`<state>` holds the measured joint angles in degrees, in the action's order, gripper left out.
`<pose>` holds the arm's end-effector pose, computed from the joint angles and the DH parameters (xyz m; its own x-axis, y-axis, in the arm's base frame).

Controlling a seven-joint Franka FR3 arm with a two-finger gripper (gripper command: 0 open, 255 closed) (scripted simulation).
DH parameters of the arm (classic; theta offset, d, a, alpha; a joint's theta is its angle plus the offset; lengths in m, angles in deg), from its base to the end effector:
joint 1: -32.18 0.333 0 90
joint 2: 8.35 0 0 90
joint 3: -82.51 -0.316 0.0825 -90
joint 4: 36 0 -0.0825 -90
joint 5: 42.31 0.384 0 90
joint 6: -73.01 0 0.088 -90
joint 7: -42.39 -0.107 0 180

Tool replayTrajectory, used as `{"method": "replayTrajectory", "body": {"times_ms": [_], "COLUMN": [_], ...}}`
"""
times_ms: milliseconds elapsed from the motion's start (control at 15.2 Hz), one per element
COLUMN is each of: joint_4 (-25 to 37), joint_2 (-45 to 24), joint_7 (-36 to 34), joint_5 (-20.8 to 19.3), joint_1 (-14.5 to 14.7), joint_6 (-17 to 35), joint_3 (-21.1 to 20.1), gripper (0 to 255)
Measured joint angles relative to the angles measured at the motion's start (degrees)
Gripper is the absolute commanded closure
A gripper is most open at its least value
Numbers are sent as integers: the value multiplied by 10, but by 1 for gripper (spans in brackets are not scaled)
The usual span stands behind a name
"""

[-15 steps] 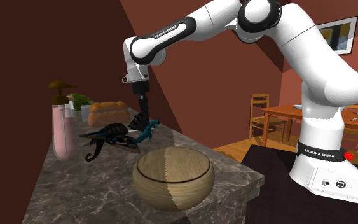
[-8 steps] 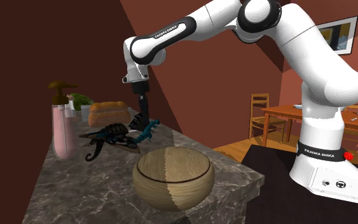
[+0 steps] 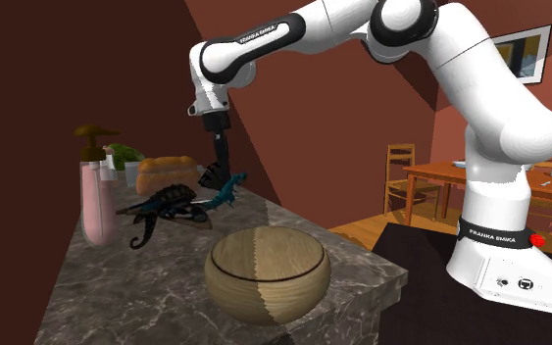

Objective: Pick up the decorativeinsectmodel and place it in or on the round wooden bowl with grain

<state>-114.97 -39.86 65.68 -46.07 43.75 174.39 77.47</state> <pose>0.6698 0.1820 0.3837 0.7507 0.6435 -0.1495 0.6447 -0.7630 -0.0474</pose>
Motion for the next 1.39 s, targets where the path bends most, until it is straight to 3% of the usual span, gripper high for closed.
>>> {"method": "replayTrajectory", "body": {"times_ms": [528, 1386], "joint_4": [45, 166], "joint_2": [10, -2], "joint_7": [2, 6], "joint_5": [1, 1], "joint_1": [1, 4], "joint_6": [-54, -164], "joint_3": [-1, -1], "gripper": [255, 255]}}
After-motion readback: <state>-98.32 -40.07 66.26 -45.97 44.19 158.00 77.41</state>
